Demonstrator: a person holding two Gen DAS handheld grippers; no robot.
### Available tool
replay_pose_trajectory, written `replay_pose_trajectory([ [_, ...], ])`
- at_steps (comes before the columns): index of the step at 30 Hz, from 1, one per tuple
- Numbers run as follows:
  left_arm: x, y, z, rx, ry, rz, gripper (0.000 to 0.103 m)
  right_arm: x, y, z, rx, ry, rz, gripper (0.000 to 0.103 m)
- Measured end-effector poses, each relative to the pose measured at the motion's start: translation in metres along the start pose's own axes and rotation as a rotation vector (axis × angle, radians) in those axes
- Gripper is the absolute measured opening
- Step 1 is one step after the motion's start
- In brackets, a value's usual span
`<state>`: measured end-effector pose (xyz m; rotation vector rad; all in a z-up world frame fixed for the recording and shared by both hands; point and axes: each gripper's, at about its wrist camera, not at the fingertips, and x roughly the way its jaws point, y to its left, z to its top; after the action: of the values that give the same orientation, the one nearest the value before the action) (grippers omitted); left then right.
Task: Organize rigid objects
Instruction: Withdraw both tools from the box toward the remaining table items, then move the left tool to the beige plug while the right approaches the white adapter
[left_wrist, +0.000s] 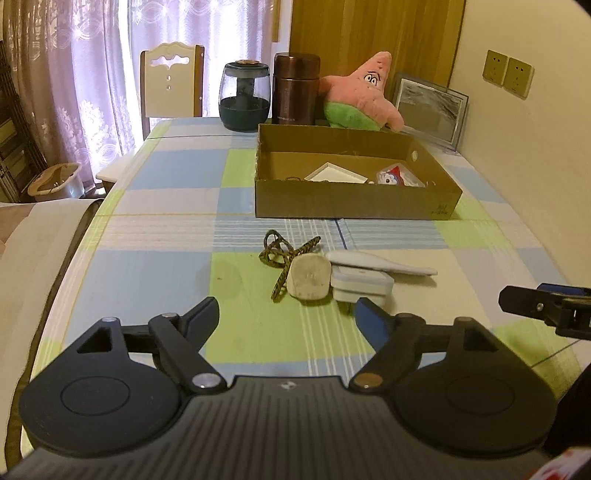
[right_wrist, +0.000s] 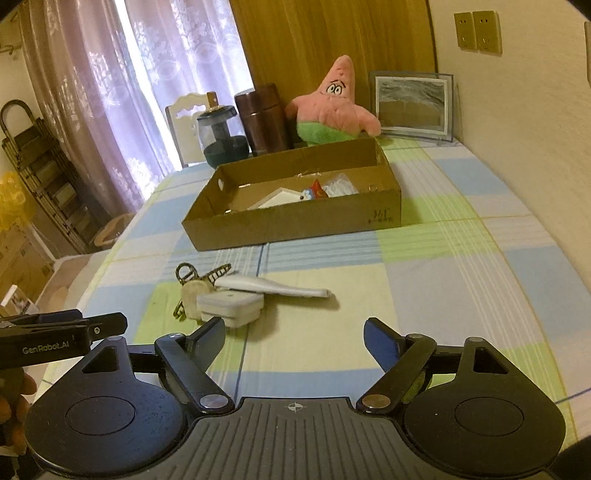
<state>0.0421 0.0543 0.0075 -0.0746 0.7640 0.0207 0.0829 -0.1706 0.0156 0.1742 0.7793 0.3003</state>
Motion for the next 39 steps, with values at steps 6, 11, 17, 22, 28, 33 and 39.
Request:
replay_pose_trajectory([
  [6, -0.007, 0.005, -0.007, 0.006, -0.009, 0.033, 0.086, -0.004, 0.005, -0.002, -0.006, -0.002, -0.014, 0.084],
  [11, -0.007, 0.009, -0.006, -0.001, -0.005, 0.034, 0.089, -0.004, 0.008, -0.002, -0.003, 0.006, -0.019, 0.085],
  [17, -0.004, 0.012, -0.006, 0.004, 0.003, 0.027, 0.089, 0.001, 0.01, -0.002, -0.003, 0.015, -0.019, 0.085],
  [22, 0.001, 0.017, -0.006, 0.007, 0.01, 0.028, 0.089, 0.008, 0.016, -0.002, -0.014, 0.019, -0.017, 0.085],
  [28, 0.014, 0.027, -0.003, 0.005, 0.024, 0.026, 0.089, 0.025, 0.024, -0.003, -0.026, 0.029, -0.007, 0.085],
  [33, 0.027, 0.037, -0.001, -0.003, 0.036, 0.027, 0.089, 0.044, 0.032, -0.004, -0.039, 0.046, 0.005, 0.085],
  [39, 0.042, 0.044, 0.001, 0.004, 0.04, 0.023, 0.089, 0.068, 0.042, -0.003, -0.046, 0.063, 0.017, 0.085],
])
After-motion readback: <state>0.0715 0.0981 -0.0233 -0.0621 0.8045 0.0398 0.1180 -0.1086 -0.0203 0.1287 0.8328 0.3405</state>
